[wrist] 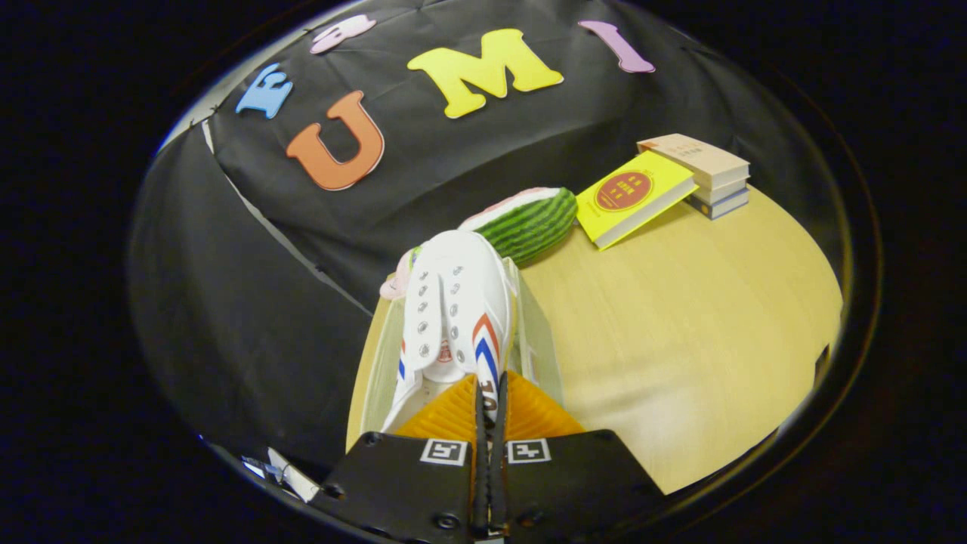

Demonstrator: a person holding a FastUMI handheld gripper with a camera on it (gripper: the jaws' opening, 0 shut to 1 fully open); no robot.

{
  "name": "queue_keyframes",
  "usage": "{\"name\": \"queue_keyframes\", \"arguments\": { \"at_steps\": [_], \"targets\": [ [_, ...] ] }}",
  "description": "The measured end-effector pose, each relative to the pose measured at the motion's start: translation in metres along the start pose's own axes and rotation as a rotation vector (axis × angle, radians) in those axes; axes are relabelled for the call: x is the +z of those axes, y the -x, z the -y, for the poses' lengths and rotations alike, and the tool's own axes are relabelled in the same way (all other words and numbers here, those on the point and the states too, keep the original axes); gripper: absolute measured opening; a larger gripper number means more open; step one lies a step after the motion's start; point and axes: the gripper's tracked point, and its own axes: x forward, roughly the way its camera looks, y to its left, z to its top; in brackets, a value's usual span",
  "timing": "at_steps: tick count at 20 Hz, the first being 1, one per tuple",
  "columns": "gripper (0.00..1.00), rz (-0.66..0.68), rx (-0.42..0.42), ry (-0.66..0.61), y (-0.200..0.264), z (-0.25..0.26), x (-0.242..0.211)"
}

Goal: Open the storage box then place both shoes into the box .Put the left shoe in first, then the right shoe, with the right side of both shoes facing outward in a uniform manner.

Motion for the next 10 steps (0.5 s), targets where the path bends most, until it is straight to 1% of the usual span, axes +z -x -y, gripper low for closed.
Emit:
{"name": "queue_keyframes", "arguments": {
  "at_steps": [4, 5, 6, 8, 9, 10],
  "targets": [
    [0.06, -0.037, -0.021, -0.02, -0.013, 0.006, -0.014],
    [0.07, -0.034, -0.003, -0.015, -0.015, 0.002, -0.015],
    [0.08, -0.04, 0.05, -0.014, -0.017, -0.008, -0.015],
    [0.46, -0.029, 0.155, 0.015, -0.01, -0.029, -0.01],
    [0.64, -0.009, 0.175, 0.044, 0.0, -0.033, -0.006],
    [0.83, 0.033, 0.121, 0.09, 0.007, -0.024, 0.004]
  ]
}}
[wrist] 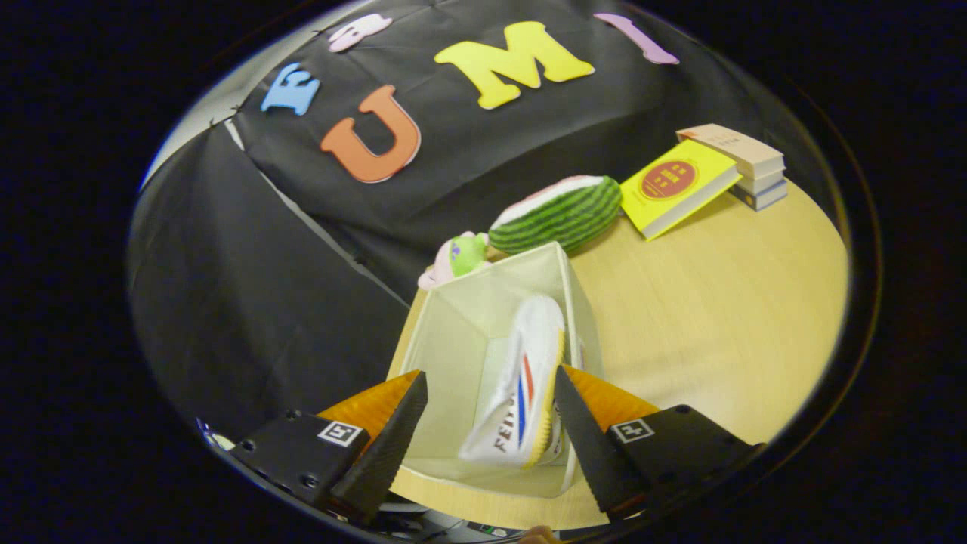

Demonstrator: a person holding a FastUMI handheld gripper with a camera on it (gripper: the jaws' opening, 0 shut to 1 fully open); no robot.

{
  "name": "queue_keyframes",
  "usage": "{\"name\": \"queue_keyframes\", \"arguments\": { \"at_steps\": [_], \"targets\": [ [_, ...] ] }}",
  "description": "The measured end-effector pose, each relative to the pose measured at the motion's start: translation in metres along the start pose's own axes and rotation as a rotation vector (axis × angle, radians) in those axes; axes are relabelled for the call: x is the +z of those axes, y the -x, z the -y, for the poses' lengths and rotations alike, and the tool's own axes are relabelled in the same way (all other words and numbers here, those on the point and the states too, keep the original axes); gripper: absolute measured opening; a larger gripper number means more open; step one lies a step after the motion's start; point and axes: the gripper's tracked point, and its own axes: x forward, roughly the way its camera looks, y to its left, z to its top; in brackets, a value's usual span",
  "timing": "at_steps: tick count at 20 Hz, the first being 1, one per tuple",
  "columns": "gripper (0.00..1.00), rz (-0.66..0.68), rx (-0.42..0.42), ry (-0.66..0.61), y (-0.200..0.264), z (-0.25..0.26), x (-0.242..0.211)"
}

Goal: Open the storage box then place both shoes into the box .Put the left shoe in first, then the right shoe, with the right side of both shoes facing outward in a uniform manner.

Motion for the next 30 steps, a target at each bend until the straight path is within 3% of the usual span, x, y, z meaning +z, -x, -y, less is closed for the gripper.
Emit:
{"name": "queue_keyframes", "arguments": {
  "at_steps": [1, 4, 9, 15, 19, 24, 30],
  "targets": [
    [1.0, 0.046, -0.052, 0.054, 0.009, 0.004, 0.01],
    [1.0, 0.15, -0.086, 0.199, 0.031, -0.002, 0.032],
    [1.0, 0.299, -0.133, 0.287, 0.079, -0.013, 0.058],
    [1.0, 0.503, -0.16, 0.345, 0.141, -0.016, 0.087],
    [1.0, 0.623, -0.064, 0.337, 0.184, -0.03, 0.094],
    [1.0, 0.724, -0.138, 0.36, 0.23, -0.009, 0.1],
    [1.0, 0.757, -0.155, 0.382, 0.266, 0.001, 0.091]
  ]
}}
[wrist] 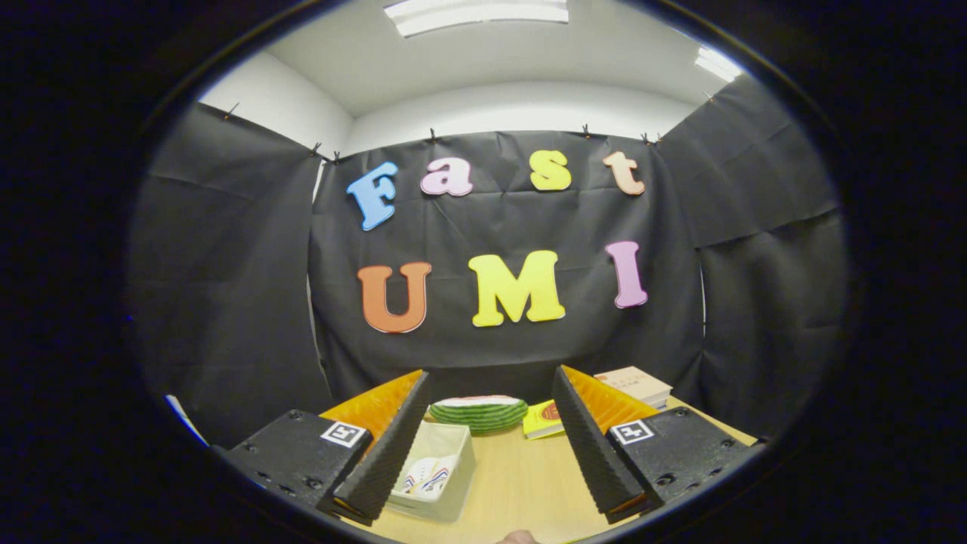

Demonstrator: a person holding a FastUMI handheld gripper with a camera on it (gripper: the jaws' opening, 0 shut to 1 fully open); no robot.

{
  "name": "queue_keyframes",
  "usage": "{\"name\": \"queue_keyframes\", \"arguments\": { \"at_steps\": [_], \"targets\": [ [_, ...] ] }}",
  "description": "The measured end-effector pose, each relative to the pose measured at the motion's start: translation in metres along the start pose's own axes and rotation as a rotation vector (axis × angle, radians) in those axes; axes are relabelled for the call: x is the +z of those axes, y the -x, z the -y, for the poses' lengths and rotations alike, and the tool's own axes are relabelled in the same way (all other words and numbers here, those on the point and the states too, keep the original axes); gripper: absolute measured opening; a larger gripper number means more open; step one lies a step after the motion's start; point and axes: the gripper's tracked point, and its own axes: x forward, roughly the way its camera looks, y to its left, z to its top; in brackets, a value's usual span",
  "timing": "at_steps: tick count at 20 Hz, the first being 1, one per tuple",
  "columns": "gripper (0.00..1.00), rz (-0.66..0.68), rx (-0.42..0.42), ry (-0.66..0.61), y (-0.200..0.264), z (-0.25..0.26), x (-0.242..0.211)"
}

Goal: Open the storage box then place both shoes into the box .Put the left shoe in first, then the right shoe, with the right side of both shoes facing outward in a uniform manner.

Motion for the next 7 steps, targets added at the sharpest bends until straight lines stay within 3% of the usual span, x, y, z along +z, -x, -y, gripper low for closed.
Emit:
{"name": "queue_keyframes", "arguments": {
  "at_steps": [7],
  "targets": [
    [1.0, 0.046, -0.035, 0.051, 0.026, 0.02, 0.005]
  ]
}}
